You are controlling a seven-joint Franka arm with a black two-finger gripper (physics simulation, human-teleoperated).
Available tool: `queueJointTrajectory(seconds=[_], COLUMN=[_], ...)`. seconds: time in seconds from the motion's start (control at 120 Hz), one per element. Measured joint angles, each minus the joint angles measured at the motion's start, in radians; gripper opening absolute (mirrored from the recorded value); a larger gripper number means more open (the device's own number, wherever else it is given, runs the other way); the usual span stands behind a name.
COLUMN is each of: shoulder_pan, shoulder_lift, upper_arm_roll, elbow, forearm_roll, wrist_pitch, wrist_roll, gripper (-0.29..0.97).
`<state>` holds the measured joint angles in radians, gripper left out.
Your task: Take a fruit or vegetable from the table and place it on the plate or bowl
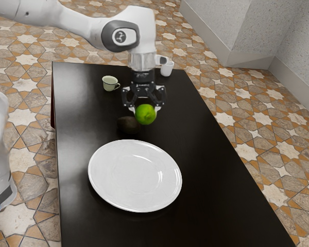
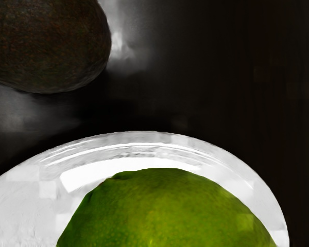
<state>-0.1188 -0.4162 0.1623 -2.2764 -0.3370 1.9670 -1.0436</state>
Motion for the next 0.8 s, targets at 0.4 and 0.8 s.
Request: queueJointTrajectory(seconds=[0.4,0.8], shoulder_pan=[-0.203,-0.17], shoulder_lift=[-0.123,-0.16], upper_arm_roll=[-0.173,-0.176], elbow=[-0.066,-0.05], forearm_roll=[-0.011,-0.005], wrist_pitch=[-0.009,-0.029], wrist_roll=[-0.269,-0.39], gripper=[0.26,0.65])
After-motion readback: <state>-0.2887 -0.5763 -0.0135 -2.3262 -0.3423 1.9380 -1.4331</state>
